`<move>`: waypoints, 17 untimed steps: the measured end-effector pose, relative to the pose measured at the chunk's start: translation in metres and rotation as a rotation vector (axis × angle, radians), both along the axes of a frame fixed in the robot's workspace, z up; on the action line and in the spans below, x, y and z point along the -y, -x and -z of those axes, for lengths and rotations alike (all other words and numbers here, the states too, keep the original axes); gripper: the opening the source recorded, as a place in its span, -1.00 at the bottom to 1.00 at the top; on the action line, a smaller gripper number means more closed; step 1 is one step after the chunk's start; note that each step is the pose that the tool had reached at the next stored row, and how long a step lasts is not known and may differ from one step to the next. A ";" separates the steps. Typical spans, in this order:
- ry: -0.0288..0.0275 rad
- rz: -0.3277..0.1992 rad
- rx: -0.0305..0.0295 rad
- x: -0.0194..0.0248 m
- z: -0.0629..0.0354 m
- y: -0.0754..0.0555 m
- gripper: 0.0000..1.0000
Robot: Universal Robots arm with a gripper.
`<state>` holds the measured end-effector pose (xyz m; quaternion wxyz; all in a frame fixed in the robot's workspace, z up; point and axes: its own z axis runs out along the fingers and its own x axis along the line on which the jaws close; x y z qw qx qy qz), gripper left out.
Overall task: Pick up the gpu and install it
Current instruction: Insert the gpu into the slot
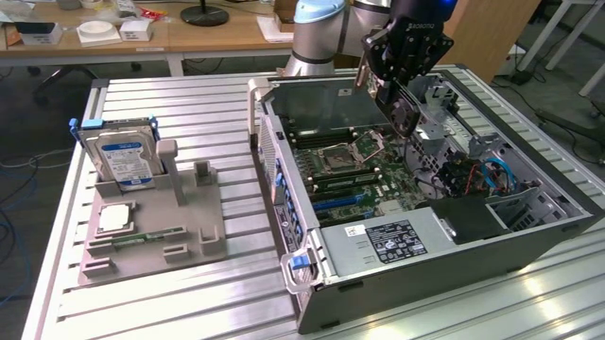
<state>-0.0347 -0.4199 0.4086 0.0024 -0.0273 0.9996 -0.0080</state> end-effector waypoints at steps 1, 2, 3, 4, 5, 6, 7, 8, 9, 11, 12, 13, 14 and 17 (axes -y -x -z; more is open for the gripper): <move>0.0000 -0.002 0.0000 0.0000 0.0000 0.000 -0.47; 0.0000 -0.004 -0.0001 0.0000 0.0000 0.000 -0.47; 0.0000 -0.006 -0.0001 0.0000 0.0000 0.000 -0.47; 0.0000 -0.007 0.0000 0.0000 0.0000 0.000 -0.47; -0.0001 -0.009 -0.0001 0.0000 0.0000 0.000 -0.47; 0.0000 -0.011 -0.0001 0.0000 0.0000 0.000 -0.47; 0.0000 -0.013 -0.0001 0.0000 0.0000 0.000 -0.47; 0.0000 -0.014 0.0000 0.0000 0.0000 0.000 -0.47; 0.0000 -0.016 0.0000 0.0000 0.0000 0.000 -0.47; -0.0001 -0.020 0.0000 0.0000 0.0000 0.000 -0.47; 0.0000 -0.022 0.0000 0.0000 0.0000 0.000 -0.47; 0.0000 -0.024 -0.0001 0.0000 0.0000 0.000 -0.47; 0.0000 -0.026 0.0000 0.0000 0.0000 0.000 -0.47; 0.0000 -0.030 -0.0001 0.0000 0.0000 0.000 -0.47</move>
